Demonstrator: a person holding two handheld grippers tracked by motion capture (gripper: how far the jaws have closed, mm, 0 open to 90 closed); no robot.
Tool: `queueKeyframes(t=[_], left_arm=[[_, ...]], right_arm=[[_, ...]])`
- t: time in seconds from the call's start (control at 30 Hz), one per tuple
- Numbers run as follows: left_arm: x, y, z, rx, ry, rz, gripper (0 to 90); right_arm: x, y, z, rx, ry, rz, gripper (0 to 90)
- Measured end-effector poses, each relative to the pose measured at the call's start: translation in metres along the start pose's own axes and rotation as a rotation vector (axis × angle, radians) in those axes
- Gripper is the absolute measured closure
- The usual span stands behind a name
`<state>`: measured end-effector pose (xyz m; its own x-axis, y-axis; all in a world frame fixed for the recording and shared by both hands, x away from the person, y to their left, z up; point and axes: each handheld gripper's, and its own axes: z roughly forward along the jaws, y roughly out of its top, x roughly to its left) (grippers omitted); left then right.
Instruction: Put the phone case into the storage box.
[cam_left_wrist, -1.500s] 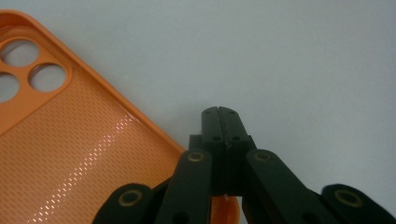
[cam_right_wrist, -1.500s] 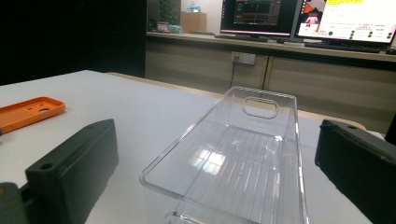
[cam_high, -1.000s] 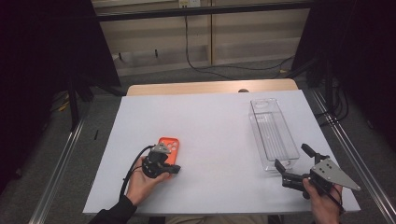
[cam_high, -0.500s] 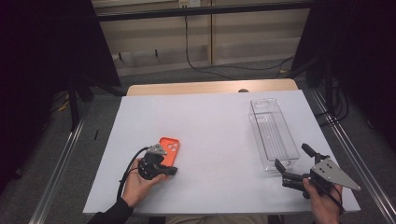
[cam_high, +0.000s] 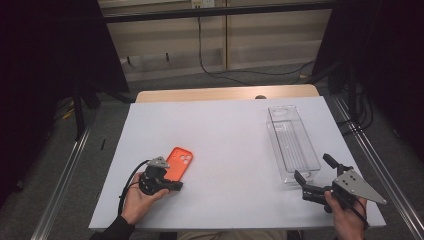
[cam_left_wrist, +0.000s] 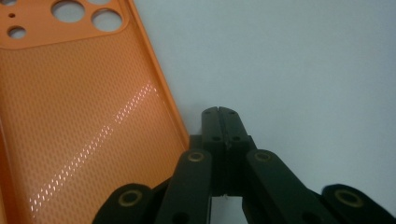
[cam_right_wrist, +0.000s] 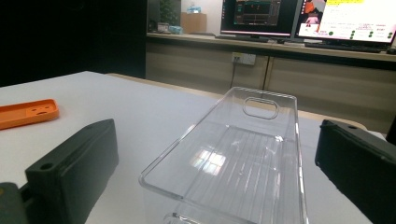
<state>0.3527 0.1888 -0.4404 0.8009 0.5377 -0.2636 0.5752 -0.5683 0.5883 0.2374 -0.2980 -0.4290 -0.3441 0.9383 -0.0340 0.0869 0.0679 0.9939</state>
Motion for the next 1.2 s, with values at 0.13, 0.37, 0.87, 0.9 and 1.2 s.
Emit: queueKeyframes(t=[0.13, 0.37, 0.87, 0.9, 1.2], left_arm=[[-0.001, -0.001, -0.001, 0.002, 0.006, -0.002, 90.0], [-0.002, 0.0, 0.0, -0.013, 0.006, -0.006, 90.0], [0.0, 0.004, -0.025, -0.223, 0.022, -0.01, 81.1], [0.0, 0.004, -0.026, -0.228, 0.014, -0.006, 78.6], [0.0, 0.002, -0.033, -0.281, 0.074, -0.032, 46.3]], right_arm=[[0.0, 0.0, 0.0, -0.001, 0.002, -0.01, 0.0], [-0.001, -0.001, 0.001, 0.004, 0.001, -0.005, 0.0], [0.0, -0.001, 0.001, 0.005, 0.0, -0.007, 0.0], [0.0, 0.0, 0.001, 0.005, 0.0, -0.008, 0.0], [0.0, 0.0, 0.0, 0.003, 0.001, -0.006, 0.0]])
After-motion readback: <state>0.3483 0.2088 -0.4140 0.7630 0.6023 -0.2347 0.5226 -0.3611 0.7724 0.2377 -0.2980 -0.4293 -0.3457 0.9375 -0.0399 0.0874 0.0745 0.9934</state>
